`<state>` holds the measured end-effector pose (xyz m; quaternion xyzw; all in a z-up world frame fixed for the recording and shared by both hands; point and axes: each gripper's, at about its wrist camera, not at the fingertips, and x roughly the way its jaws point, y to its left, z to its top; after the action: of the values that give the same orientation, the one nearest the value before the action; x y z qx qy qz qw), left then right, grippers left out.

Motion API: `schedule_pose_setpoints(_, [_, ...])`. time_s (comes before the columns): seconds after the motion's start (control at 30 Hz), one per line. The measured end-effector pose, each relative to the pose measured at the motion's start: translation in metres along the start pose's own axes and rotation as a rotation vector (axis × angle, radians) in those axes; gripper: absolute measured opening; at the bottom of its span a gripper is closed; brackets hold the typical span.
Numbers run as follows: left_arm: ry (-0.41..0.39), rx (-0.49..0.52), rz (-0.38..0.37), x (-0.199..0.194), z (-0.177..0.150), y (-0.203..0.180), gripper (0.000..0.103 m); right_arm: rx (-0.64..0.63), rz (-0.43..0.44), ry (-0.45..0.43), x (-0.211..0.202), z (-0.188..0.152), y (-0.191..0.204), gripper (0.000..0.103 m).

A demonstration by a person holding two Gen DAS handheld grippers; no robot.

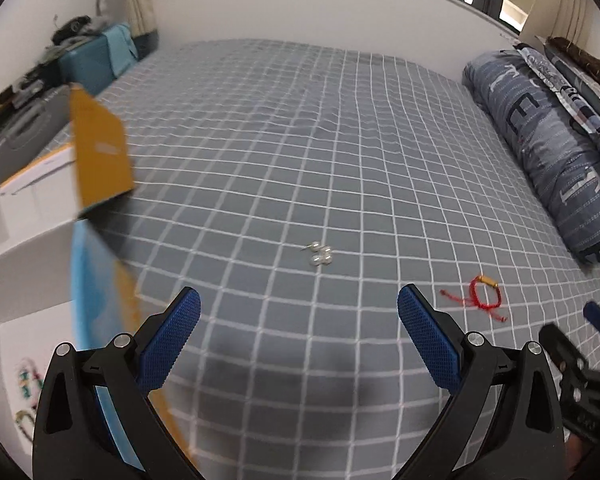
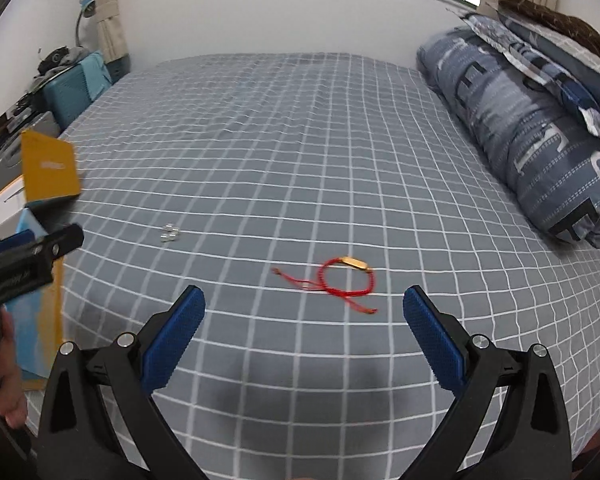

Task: Organize jewelry
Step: 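Move both tools back over the pearl earrings and red cord bracelet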

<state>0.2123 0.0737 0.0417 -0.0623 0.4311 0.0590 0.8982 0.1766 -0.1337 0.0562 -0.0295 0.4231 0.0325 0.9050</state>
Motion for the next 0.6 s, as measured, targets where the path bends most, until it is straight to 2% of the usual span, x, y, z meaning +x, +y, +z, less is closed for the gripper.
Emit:
schedule_pose_setpoints(0.17, [0.035, 0.032, 0.028, 0.043, 0.011, -0.016, 0.097, 0.002, -0.017, 0.031, 0.032, 0.005, -0.015, 0.095])
schedule_pose_setpoints(0.33, [0.079, 0.045, 0.017, 0.083, 0.019, -0.024, 0.097, -0.018, -0.011, 0.080, 0.069, 0.006, -0.020, 0.095])
schedule_pose_setpoints(0.47, [0.069, 0.063, 0.024, 0.112, 0.025, -0.030, 0.097, -0.033, -0.013, 0.108, 0.096, 0.000, -0.024, 0.095])
schedule_pose_setpoints(0.6, [0.105, 0.090, 0.045, 0.146, 0.024, -0.031, 0.097, 0.006, -0.006, 0.128, 0.120, -0.004, -0.036, 0.095])
